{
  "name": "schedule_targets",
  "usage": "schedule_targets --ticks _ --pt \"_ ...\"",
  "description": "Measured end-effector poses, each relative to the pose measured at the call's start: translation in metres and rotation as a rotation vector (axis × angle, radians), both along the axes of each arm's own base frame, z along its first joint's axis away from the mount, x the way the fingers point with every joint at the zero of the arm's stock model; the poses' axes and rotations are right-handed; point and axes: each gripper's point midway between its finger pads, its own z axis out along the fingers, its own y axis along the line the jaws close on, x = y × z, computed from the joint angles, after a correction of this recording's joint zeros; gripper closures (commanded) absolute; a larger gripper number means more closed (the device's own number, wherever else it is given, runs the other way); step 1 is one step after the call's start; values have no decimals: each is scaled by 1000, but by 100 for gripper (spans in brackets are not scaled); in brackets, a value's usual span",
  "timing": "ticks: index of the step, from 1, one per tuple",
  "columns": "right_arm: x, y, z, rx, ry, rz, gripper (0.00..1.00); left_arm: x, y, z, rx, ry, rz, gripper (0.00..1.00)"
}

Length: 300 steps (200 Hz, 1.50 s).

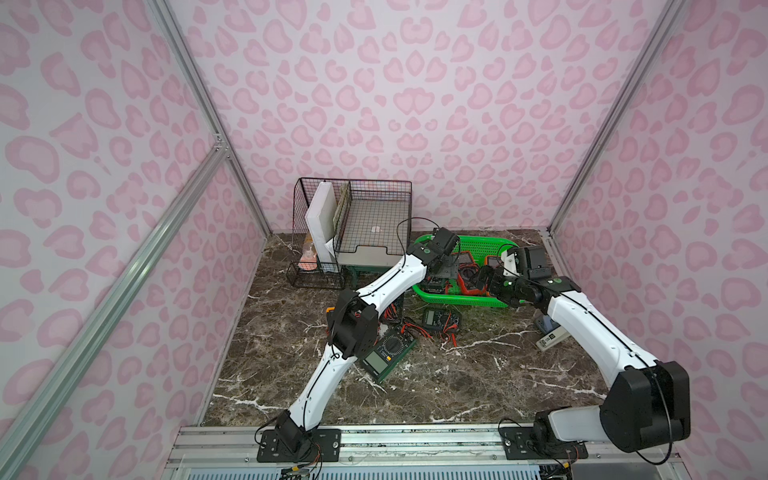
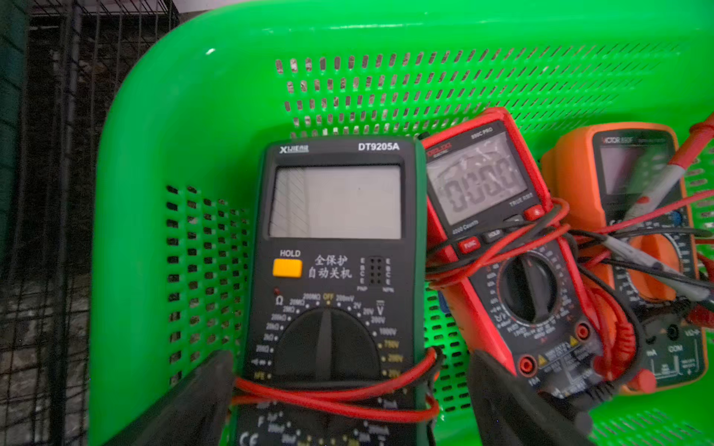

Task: Put the multimeter into the basket
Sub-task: Place the multimeter in the basket, then pick up the multimeter from the center of the board.

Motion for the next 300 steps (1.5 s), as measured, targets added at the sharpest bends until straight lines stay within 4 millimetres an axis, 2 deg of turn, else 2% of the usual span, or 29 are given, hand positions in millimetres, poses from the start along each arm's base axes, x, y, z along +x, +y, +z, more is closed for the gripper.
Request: schedule_targets --ticks 18,80,98,121,153,188,234,300 --pt "-1 0 0 1 -2 -1 1 0 0 8 -9 -10 -1 1" --pt "-7 -1 1 9 -1 -9 1 -9 -6 58 -62 -69 -43 2" --pt "-9 0 2 10 -5 -7 1 -16 -11 74 -85 -81 -67 1" --pt "-12 1 4 8 -13 -2 1 -27 -8 91 -97 -91 -79 1" --pt "-17 8 3 1 -16 16 1 -44 3 101 -91 -82 -84 1" --pt "-26 28 3 -7 -20 66 1 -67 26 106 -72 -61 -74 1" --pt "-42 59 -1 -37 -21 138 1 -106 70 104 -33 -29 -38 1" --pt "-67 100 -22 -83 30 201 1 -160 154 77 111 80 57 2"
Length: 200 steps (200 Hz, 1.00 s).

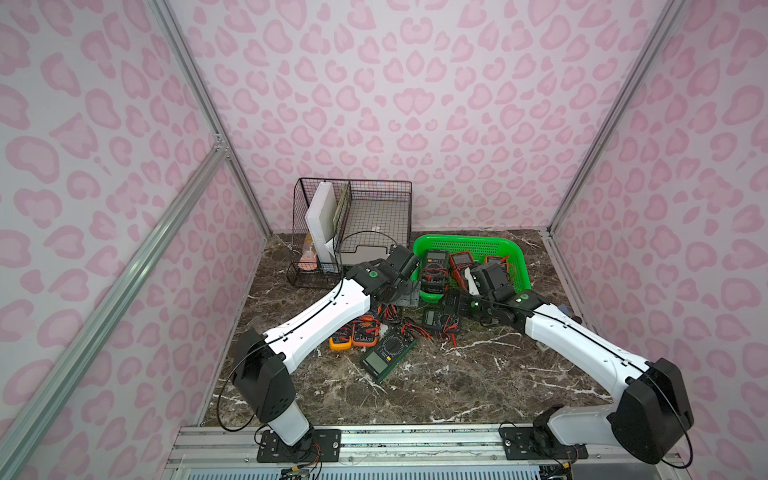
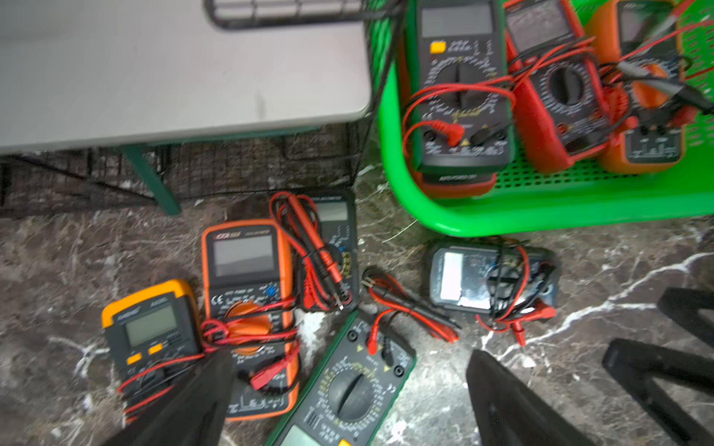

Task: Put the multimeter into the basket
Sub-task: Pick up the multimeter from the center of the board.

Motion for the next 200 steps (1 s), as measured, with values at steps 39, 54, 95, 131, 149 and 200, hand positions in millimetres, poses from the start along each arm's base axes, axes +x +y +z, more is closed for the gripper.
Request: schedule_targets --ticks 39,54,95,131,149,200 --pt "-10 20 -6 9 40 -18 1 -30 37 -40 52 144 13 2" --pt "-13 24 -6 16 49 -34 1 -40 37 -53 52 199 -22 2" --pt "-22 27 -11 8 61 -75 1 -61 28 -96 49 338 -133 2" --pt "-29 10 -15 -18 62 -134 1 -60 13 -111 24 376 -203 2" --pt "-34 2 -13 -17 56 -158 1 -55 4 -114 5 380 -223 1" --pt "-47 -22 -13 -23 51 -206 1 -42 -17 -129 -20 408 -255 1"
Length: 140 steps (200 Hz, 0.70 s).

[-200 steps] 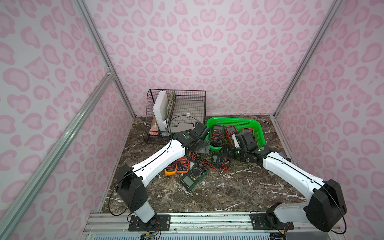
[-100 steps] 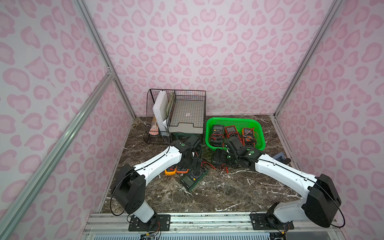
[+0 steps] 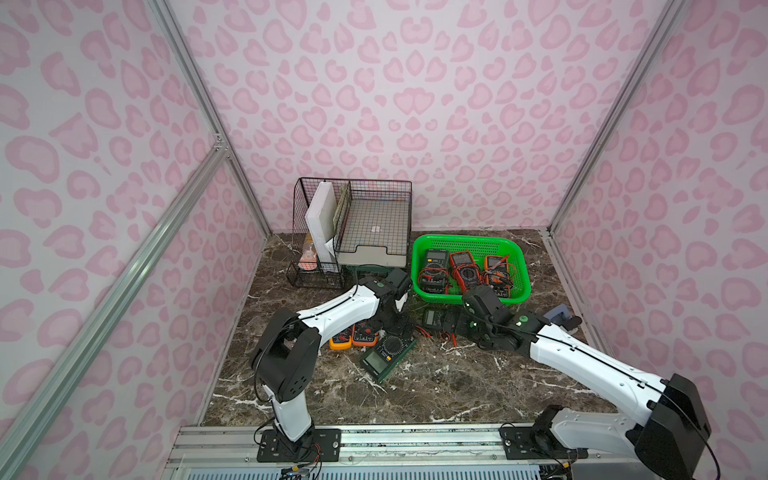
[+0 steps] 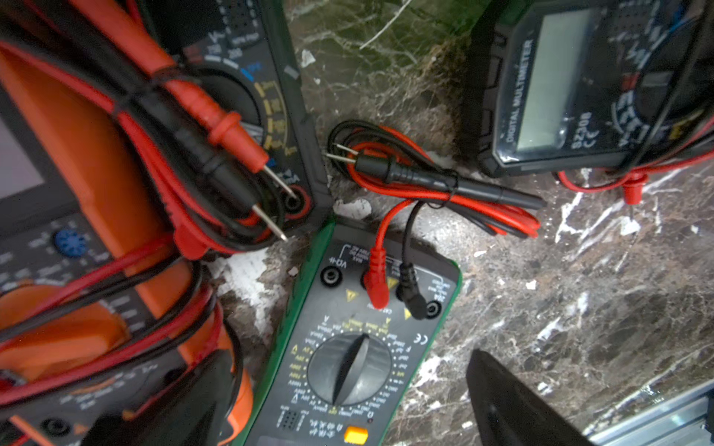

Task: Put the multimeter into the basket
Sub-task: Pick up the multimeter from the center of the board.

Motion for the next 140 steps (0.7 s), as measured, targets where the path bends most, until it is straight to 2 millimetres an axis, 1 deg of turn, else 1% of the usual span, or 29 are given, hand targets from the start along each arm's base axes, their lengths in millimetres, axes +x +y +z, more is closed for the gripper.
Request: schedule_targets --ticks 27,80,100,114,140 --pt "-4 -9 6 10 -21 -15 1 4 -6 -8 -6 10 -1 1" --pt "-18 -34 13 23 -53 -47 1 13 -13 -26 10 33 1 2" --pt "-15 -41 21 37 -79 -73 1 13 -17 -28 -3 38 -3 2" --pt "-14 -45 22 35 -79 -87 1 12 -21 -27 -18 38 -10 1" --pt "-10 -47 26 26 -83 -87 1 6 -32 -26 -45 44 -37 2"
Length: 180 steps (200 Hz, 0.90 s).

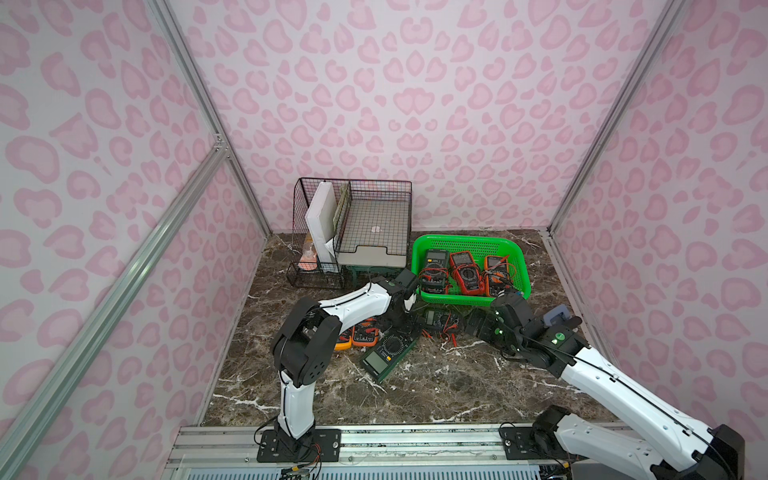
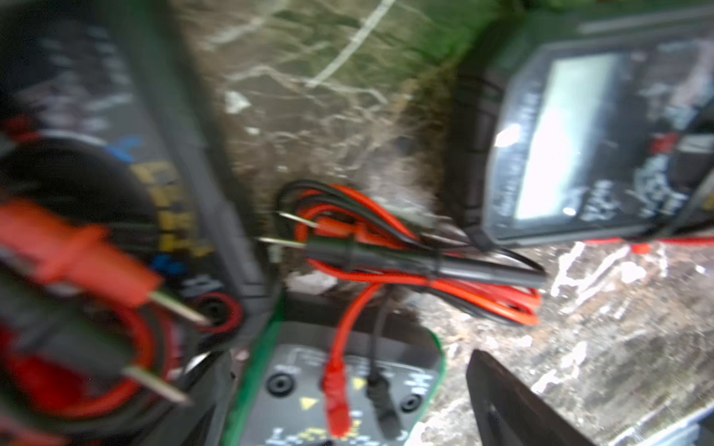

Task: Put the multimeter into the basket
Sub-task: Pick up the multimeter from the center of the board.

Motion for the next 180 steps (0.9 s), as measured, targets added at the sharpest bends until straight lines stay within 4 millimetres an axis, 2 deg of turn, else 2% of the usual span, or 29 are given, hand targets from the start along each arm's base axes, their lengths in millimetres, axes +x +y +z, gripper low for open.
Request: schedule_targets --ticks 47,81,102,137,162,180 --pt "12 3 9 -21 -16 14 1 -29 -23 -4 -35 27 -73 2" --pt "21 5 13 -34 -22 27 1 -59 -33 5 -76 51 -116 1" --pt "23 7 8 -48 -10 42 1 -71 -31 19 -110 46 -134 1" --pt "25 17 -3 -70 24 94 1 -68 -23 62 -142 -49 -129 1" --pt "27 39 -9 -99 32 183 1 -65 -9 87 -143 -108 -106 1" --pt "29 62 -14 -125 36 266 1 -63 10 99 -125 -140 -60 1"
